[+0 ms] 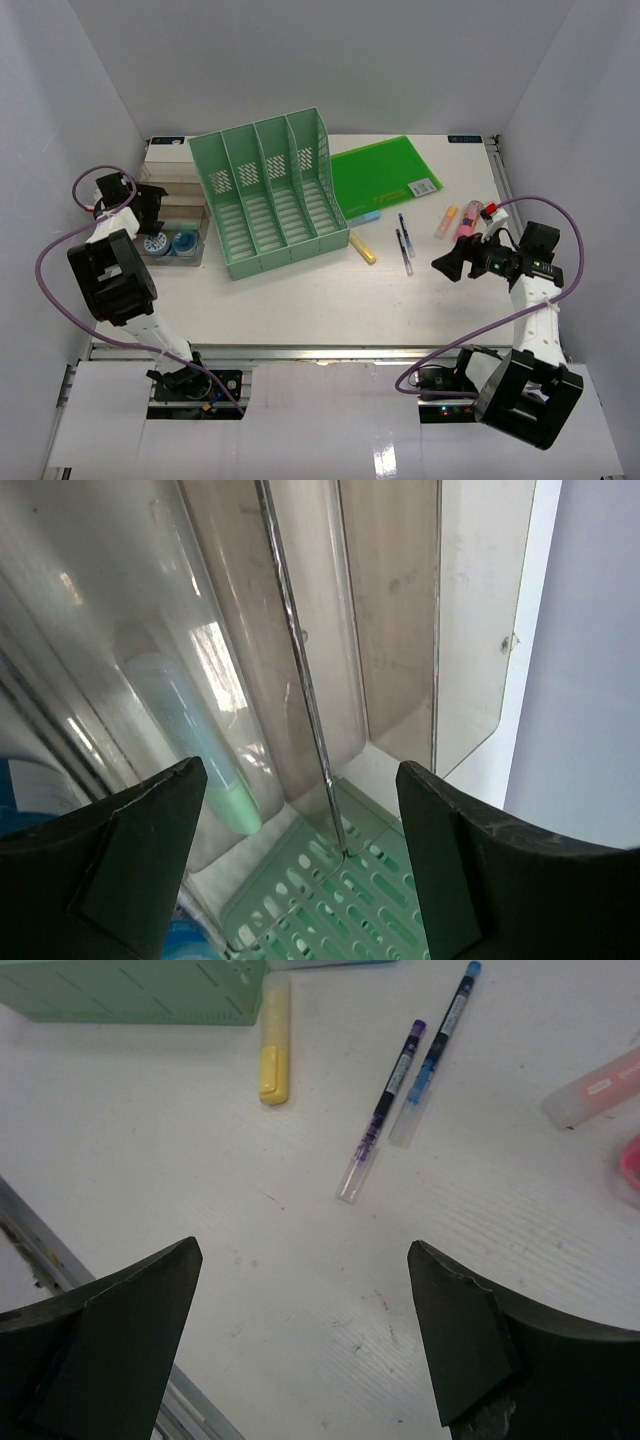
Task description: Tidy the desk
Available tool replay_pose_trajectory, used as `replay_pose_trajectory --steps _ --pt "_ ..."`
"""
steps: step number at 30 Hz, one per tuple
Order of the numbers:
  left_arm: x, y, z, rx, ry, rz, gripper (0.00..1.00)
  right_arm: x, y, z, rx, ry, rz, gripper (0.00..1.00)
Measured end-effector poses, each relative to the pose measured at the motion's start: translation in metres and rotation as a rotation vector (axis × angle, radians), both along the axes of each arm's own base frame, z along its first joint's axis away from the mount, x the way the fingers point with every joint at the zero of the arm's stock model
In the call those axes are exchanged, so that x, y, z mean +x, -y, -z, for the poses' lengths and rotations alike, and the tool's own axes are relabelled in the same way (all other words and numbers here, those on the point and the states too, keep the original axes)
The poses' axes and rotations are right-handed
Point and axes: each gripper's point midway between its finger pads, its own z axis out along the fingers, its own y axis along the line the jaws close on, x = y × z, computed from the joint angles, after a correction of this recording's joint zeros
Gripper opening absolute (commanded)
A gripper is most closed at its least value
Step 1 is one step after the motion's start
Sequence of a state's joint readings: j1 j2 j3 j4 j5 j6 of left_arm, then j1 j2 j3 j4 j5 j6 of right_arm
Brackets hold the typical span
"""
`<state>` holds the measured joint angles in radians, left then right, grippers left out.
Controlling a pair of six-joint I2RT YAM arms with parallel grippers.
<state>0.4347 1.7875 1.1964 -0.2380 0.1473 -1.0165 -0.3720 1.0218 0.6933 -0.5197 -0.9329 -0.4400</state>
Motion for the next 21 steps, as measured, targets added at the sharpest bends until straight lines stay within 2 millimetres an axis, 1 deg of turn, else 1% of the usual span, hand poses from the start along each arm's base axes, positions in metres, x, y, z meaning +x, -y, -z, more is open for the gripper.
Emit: replay_pose_trajectory --steps 3,5,7,9,11,13,15,17,21 --pt "-0.004 0.007 -0.007 -0.010 0.017 0.025 0.89 -0.006 -0.009 0.004 0.027 -0.026 -0.069 0.94" --pt "-0.006 0.014 -0.019 -0.010 0.048 0.057 0.91 -0.007 -0.017 0.004 0.015 -0.044 -0.131 0.95" --pt "-0.009 0.023 -0.039 -0.002 0.111 0.100 0.95 -0.005 -0.032 0.000 -0.031 -0.049 -0.217 0.95" --pt "-0.019 0.036 -0.065 0.008 0.192 0.148 0.97 0.003 -0.054 -0.004 -0.114 -0.028 -0.311 0.92" --pt "-0.031 0.051 -0.090 0.021 0.277 0.199 0.98 0.011 -0.077 -0.005 -0.202 -0.004 -0.375 0.90" --pt "-0.047 0.069 -0.113 0.031 0.359 0.263 0.98 0.018 -0.101 0.000 -0.285 0.001 -0.415 0.90" --pt "-0.063 0.088 -0.128 0.032 0.424 0.330 0.98 0.029 -0.120 0.010 -0.343 -0.011 -0.432 0.90" --pt "-0.082 0.107 -0.135 0.028 0.473 0.401 0.98 0.040 -0.132 0.023 -0.386 -0.043 -0.418 0.91" --pt "-0.129 0.147 -0.135 0.025 0.542 0.536 0.98 0.062 -0.147 0.061 -0.465 -0.128 -0.379 0.98"
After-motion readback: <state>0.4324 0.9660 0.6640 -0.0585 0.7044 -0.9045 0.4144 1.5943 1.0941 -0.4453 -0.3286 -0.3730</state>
